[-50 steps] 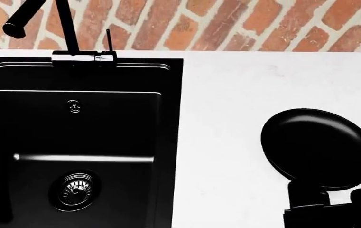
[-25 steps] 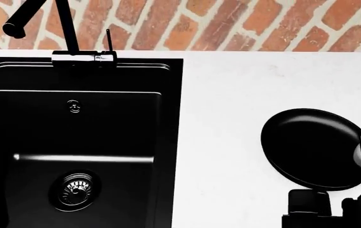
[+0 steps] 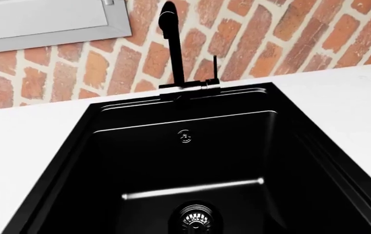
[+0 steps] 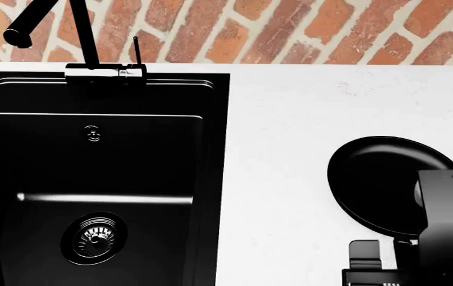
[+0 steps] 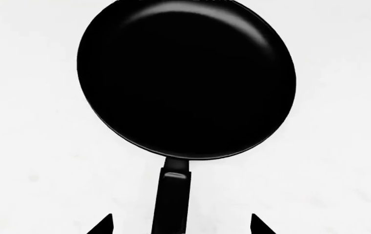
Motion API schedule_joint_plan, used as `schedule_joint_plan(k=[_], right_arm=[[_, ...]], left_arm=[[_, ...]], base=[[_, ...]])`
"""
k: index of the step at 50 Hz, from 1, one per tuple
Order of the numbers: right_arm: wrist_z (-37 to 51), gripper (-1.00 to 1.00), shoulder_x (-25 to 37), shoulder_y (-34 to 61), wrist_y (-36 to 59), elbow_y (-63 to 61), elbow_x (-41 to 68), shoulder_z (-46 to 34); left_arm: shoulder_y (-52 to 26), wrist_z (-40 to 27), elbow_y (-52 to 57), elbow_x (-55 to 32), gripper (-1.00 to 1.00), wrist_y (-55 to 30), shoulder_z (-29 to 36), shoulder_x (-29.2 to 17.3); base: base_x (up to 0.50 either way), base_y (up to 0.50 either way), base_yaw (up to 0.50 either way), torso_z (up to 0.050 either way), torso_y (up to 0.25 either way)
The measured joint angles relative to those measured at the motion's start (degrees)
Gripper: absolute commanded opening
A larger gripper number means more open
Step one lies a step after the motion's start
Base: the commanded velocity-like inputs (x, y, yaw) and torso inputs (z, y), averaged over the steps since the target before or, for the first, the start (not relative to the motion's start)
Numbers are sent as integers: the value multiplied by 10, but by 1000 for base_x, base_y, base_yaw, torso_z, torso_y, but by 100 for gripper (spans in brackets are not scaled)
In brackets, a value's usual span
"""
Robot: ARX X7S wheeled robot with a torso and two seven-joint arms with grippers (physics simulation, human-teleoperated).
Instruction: Pick the pan and sponge and place them into the sink. Then turn on the water.
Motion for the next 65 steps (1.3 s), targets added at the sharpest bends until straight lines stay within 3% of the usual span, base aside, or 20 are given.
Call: schedule_joint_plan(k=[22,23,44,65], right_arm=[[-71,100,-13,15,-23,41,-64,-46],[-72,-100,-13,16,-24,41,-65,-47],[-121,-100,10,10,-78,7,-126,-64],[-264,-100,50,-15,-216,-109,-253,-96]], left_arm=[[12,10,-2,19,100,17,12,-2],[13,10,-2,19,100,17,12,-2],[22,12,1,23,100,30,11,-11],[5,4,-6,25,100,32,32,-9]], base=[[0,0,0,0,0],[0,0,0,0,0],[0,0,0,0,0],[0,0,0,0,1]])
